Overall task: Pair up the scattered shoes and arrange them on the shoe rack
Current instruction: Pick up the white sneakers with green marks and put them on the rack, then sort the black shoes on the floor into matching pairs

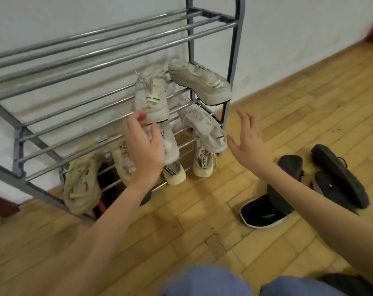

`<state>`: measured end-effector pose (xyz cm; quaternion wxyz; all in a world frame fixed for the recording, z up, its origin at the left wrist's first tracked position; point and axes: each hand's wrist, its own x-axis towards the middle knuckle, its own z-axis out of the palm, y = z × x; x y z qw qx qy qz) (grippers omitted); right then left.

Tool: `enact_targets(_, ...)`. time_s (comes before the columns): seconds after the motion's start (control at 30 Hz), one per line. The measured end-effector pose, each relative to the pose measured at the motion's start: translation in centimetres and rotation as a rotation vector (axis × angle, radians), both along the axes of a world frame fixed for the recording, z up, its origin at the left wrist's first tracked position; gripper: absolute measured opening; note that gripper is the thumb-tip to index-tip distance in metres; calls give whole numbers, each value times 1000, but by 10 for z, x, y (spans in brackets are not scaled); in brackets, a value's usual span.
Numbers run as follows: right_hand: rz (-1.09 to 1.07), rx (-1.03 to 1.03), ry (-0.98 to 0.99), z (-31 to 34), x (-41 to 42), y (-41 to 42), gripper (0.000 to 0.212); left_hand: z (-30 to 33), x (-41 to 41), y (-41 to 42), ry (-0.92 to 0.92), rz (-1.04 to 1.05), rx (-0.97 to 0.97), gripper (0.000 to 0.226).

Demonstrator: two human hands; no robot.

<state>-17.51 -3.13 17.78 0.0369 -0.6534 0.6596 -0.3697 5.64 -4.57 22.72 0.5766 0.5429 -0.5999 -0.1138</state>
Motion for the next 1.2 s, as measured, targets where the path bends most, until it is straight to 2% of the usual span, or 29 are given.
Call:
enact_targets(0.1,-40,176,25,-28,-24,29,67,-24,-10,18,-141,-234,-2,19)
enact_targets(0.2,-124,363,28,-55,-54,57,66,-48,-22,26,-369,-439,121,22)
enact_targets(0.3,-242,586,-12,-88,-77,84,66,-80,-33,27,-513,-591,350,28)
enact_targets(0.4,-382,864,-137,-123,-82,109,77,-109,-46,30,-513,-701,629,30)
enact_targets(0.47,-448,953,-233,-144,-78,123,79,-129,-57,33,-506,-763,777,28)
enact_targets(0.53,-483,932,-305,-161,-70,133,83,-148,-67,34,-499,-785,861,23)
enact_targets(0.63,-587,797,-432,-180,-65,136,85,-173,-85,38,-475,-789,939,18)
enact_targets(0.7,-622,803,-560,-192,-67,132,84,-186,-96,42,-451,-783,990,18)
enact_targets(0.77,-684,817,-729,-212,-75,129,77,-200,-106,47,-421,-787,1052,17)
enact_targets(0.83,-752,753,-888,-222,-81,130,60,-212,-114,51,-409,-792,1105,20)
enact_targets(0.87,-768,713,-910,-222,-82,133,50,-218,-117,52,-407,-786,1128,22)
enact_targets(0.9,-772,681,-910,-214,-81,136,49,-222,-121,53,-399,-775,1145,24)
enact_targets(1.0,-764,569,-841,-201,-93,142,65,-232,-132,57,-340,-729,1192,28)
enact_targets(1.03,-756,524,-834,-195,-99,141,63,-234,-135,59,-311,-719,1207,28)
enact_targets(1.1,-731,485,-857,-188,-112,136,45,-237,-140,63,-282,-713,1223,28)
enact_targets(1.17,-718,482,-990,-182,-123,129,21,-238,-143,65,-272,-719,1220,24)
enact_targets(1.2,-717,498,-1043,-179,-127,125,19,-238,-144,65,-268,-730,1207,21)
